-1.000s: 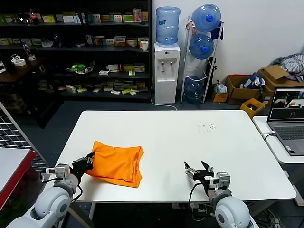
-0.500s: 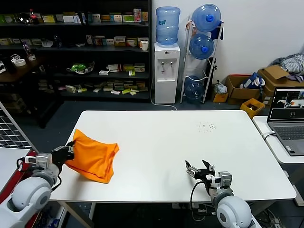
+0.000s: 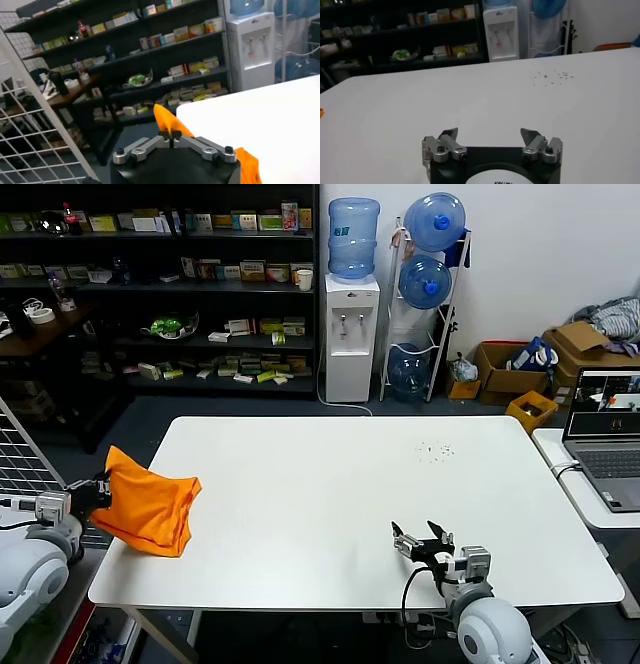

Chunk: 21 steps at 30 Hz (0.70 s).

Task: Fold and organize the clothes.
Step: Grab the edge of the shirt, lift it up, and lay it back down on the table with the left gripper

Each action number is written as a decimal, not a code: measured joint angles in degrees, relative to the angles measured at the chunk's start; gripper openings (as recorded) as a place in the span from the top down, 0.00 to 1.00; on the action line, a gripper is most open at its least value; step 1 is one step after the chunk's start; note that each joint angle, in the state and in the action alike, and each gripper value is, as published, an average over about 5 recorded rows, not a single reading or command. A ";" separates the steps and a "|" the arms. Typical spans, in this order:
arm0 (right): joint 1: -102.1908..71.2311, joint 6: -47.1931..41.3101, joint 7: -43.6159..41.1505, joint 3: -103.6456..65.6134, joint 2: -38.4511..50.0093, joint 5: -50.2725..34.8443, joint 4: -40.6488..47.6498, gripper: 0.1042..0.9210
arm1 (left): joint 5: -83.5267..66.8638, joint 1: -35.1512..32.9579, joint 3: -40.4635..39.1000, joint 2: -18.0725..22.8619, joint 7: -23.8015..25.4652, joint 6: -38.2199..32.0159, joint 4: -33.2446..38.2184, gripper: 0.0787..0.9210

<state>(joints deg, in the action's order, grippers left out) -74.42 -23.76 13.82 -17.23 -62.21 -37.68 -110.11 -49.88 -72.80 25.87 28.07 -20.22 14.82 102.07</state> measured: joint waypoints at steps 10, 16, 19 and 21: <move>-1.78 -0.80 0.75 -1.24 -1.74 1.55 -1.20 0.12 | -13.17 7.76 -11.78 8.49 -10.75 3.92 8.61 0.98; -3.50 -1.15 1.07 -2.33 -2.95 2.48 -2.40 0.12 | -19.94 17.97 -25.00 21.74 -19.64 5.39 9.10 0.98; -4.19 -1.19 1.11 -2.83 -3.25 2.65 -2.87 0.12 | -21.38 22.26 -30.04 28.65 -22.49 5.82 7.26 0.98; -4.50 -1.19 1.12 -3.07 -3.35 2.71 -3.05 0.12 | -21.85 24.49 -32.74 32.75 -23.83 6.03 5.65 0.98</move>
<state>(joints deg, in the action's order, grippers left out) -78.92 -24.95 14.95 -20.30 -65.56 -34.97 -113.16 -71.73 -48.31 -6.87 60.82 -44.05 20.84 107.72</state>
